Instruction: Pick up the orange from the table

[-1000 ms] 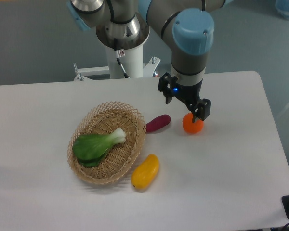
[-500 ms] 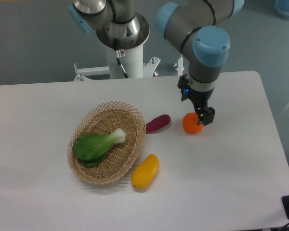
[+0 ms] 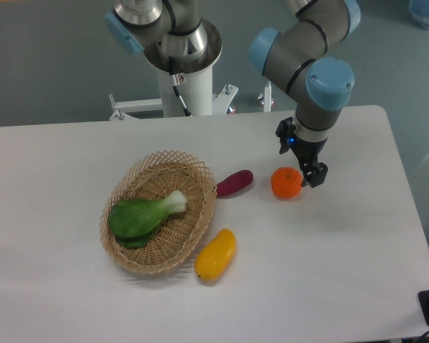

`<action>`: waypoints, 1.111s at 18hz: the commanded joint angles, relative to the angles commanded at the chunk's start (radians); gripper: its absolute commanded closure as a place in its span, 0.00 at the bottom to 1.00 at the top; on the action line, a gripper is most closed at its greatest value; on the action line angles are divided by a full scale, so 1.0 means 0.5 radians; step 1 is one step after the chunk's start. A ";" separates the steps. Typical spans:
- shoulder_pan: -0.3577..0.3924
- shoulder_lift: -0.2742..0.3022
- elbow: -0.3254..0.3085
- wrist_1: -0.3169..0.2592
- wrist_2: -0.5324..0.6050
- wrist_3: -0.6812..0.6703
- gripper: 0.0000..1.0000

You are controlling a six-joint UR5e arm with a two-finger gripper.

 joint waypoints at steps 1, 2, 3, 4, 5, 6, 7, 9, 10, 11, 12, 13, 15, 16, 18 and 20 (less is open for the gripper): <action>0.003 -0.015 -0.019 0.043 0.000 -0.003 0.00; 0.006 -0.046 -0.034 0.089 0.000 -0.003 0.00; 0.009 -0.049 -0.049 0.114 0.000 0.000 0.00; 0.009 -0.052 -0.062 0.129 0.000 -0.003 0.00; 0.006 -0.061 -0.065 0.135 0.003 -0.006 0.00; 0.006 -0.067 -0.068 0.135 0.006 -0.006 0.00; 0.006 -0.080 -0.068 0.139 0.006 -0.006 0.00; 0.006 -0.083 -0.092 0.139 0.012 0.003 0.00; 0.006 -0.083 -0.092 0.139 0.015 0.009 0.00; 0.006 -0.083 -0.095 0.139 0.015 0.009 0.00; 0.006 -0.083 -0.104 0.139 0.015 0.009 0.00; 0.006 -0.086 -0.108 0.139 0.015 0.012 0.00; 0.006 -0.086 -0.108 0.139 0.018 0.015 0.00; 0.006 -0.092 -0.117 0.139 0.018 0.012 0.00; 0.006 -0.104 -0.120 0.160 0.018 0.015 0.00; 0.006 -0.123 -0.120 0.166 0.021 0.021 0.00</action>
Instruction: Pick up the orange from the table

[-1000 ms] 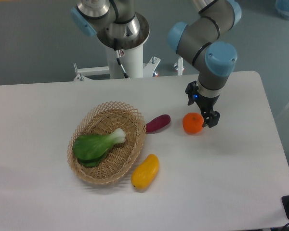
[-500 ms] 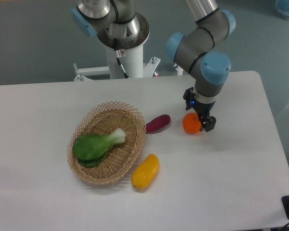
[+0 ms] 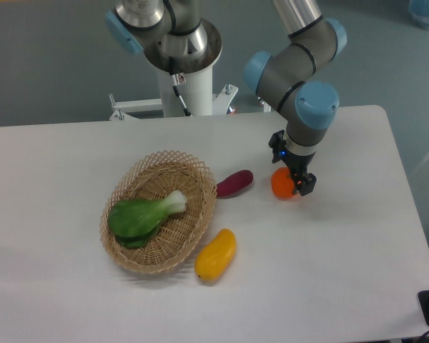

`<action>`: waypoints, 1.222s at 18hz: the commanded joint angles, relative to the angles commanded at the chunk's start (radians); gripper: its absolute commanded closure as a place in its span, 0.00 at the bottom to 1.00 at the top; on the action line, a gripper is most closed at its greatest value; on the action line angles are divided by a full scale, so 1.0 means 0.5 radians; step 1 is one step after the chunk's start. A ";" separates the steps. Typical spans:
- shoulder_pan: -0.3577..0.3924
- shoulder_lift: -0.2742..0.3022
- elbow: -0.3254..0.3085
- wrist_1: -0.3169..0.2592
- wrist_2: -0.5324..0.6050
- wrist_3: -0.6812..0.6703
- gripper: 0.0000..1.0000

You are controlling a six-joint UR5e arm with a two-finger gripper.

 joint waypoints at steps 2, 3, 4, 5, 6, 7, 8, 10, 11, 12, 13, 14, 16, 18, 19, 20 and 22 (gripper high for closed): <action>0.000 -0.003 0.003 -0.003 0.000 0.000 0.00; 0.000 -0.003 0.003 -0.003 0.000 0.000 0.00; 0.000 -0.006 0.003 0.000 0.000 0.000 0.00; 0.000 -0.006 0.000 0.000 0.000 0.000 0.00; 0.000 -0.003 0.000 0.000 0.006 0.000 0.00; 0.000 -0.003 0.003 0.000 0.015 0.000 0.00; 0.000 -0.003 0.003 0.000 0.031 0.000 0.00; 0.000 -0.003 0.003 0.000 0.049 -0.003 0.04; 0.000 -0.003 0.003 0.000 0.049 -0.003 0.07; 0.000 -0.006 0.003 0.003 0.049 -0.009 0.10; 0.000 -0.003 0.006 0.000 0.049 -0.009 0.10; 0.000 -0.006 0.006 0.000 0.049 -0.012 0.10; 0.000 -0.006 0.006 0.003 0.049 -0.021 0.10; 0.000 -0.006 0.006 0.003 0.049 -0.025 0.18; 0.000 -0.006 0.006 0.003 0.049 -0.028 0.22; 0.000 -0.003 0.009 0.003 0.049 -0.028 0.26; 0.000 -0.003 0.015 0.003 0.049 -0.028 0.33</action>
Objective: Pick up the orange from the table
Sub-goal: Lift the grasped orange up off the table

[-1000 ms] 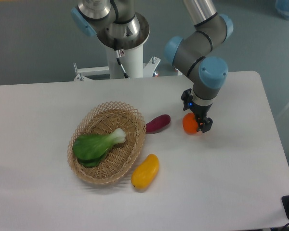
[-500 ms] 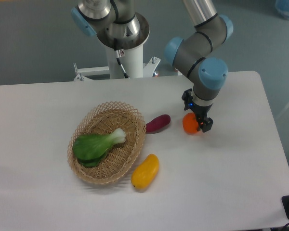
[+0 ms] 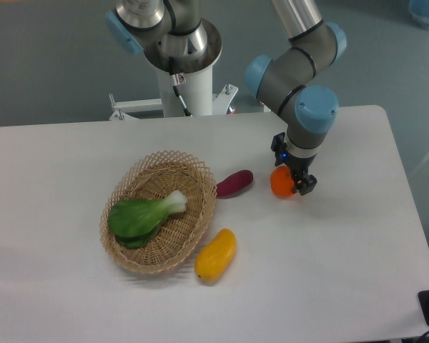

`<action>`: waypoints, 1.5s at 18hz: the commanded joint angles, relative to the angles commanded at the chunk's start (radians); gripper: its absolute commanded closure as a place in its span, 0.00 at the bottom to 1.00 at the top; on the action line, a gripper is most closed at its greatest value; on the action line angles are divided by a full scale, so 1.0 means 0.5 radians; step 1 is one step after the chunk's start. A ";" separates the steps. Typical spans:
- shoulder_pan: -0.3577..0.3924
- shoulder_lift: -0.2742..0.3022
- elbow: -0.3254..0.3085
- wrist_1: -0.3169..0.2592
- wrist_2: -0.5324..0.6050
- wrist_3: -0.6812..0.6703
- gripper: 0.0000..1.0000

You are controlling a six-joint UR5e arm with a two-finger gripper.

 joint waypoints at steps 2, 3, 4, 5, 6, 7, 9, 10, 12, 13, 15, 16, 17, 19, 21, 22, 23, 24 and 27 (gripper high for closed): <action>0.000 0.006 0.012 -0.003 -0.003 0.003 0.33; 0.000 0.015 0.030 -0.003 -0.003 0.018 0.33; 0.000 0.024 0.067 -0.015 -0.003 0.018 0.33; 0.000 0.037 0.089 -0.015 -0.003 0.015 0.33; 0.000 0.052 0.101 -0.024 -0.018 0.015 0.33; 0.003 0.070 0.138 -0.040 -0.024 0.012 0.33; -0.006 0.110 0.199 -0.052 -0.021 0.000 0.33; -0.018 0.120 0.236 -0.076 -0.028 -0.009 0.33; -0.015 0.135 0.361 -0.257 -0.107 -0.101 0.33; -0.015 0.144 0.444 -0.376 -0.135 -0.122 0.33; -0.015 0.147 0.631 -0.619 -0.159 -0.132 0.33; -0.018 0.147 0.726 -0.729 -0.190 -0.147 0.33; -0.018 0.147 0.849 -0.879 -0.260 -0.193 0.33; -0.031 0.147 0.987 -0.991 -0.298 -0.215 0.33; -0.070 0.147 1.058 -1.009 -0.316 -0.224 0.33; -0.092 0.147 1.074 -1.015 -0.352 -0.270 0.33; -0.116 0.150 1.080 -1.019 -0.392 -0.352 0.33; -0.147 0.169 1.080 -1.016 -0.411 -0.432 0.33; -0.233 0.187 1.080 -1.012 -0.414 -0.601 0.33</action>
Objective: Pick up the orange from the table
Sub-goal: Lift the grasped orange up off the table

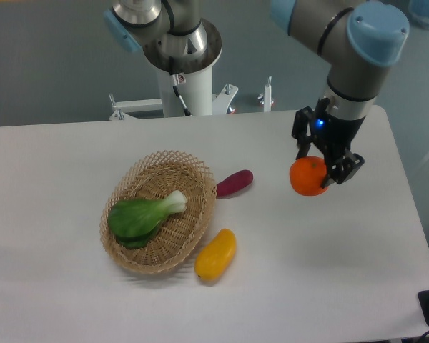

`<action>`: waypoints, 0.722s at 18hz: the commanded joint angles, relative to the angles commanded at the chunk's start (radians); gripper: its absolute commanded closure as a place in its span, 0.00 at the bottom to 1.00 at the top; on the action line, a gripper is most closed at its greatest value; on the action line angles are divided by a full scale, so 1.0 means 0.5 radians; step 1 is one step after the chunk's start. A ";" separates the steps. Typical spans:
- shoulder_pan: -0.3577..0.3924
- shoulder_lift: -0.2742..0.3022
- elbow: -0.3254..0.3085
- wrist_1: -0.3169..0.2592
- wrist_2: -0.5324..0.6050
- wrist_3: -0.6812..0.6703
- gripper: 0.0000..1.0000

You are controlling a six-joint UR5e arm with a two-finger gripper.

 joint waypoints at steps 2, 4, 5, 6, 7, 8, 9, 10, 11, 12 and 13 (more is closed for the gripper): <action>-0.040 0.024 -0.006 -0.006 0.000 -0.104 0.33; -0.055 0.031 -0.006 -0.006 0.000 -0.135 0.33; -0.065 0.034 -0.006 -0.003 -0.009 -0.142 0.33; -0.071 0.031 -0.003 0.000 -0.034 -0.160 0.33; -0.071 0.031 -0.003 0.006 -0.058 -0.203 0.33; -0.071 0.031 -0.003 0.006 -0.067 -0.233 0.33; -0.068 0.034 -0.003 0.003 -0.074 -0.234 0.33; -0.062 0.034 -0.015 0.003 -0.077 -0.234 0.33; -0.059 0.037 -0.015 0.003 -0.077 -0.234 0.33; -0.055 0.037 -0.021 0.003 -0.077 -0.234 0.33; -0.055 0.037 -0.028 0.000 -0.077 -0.234 0.33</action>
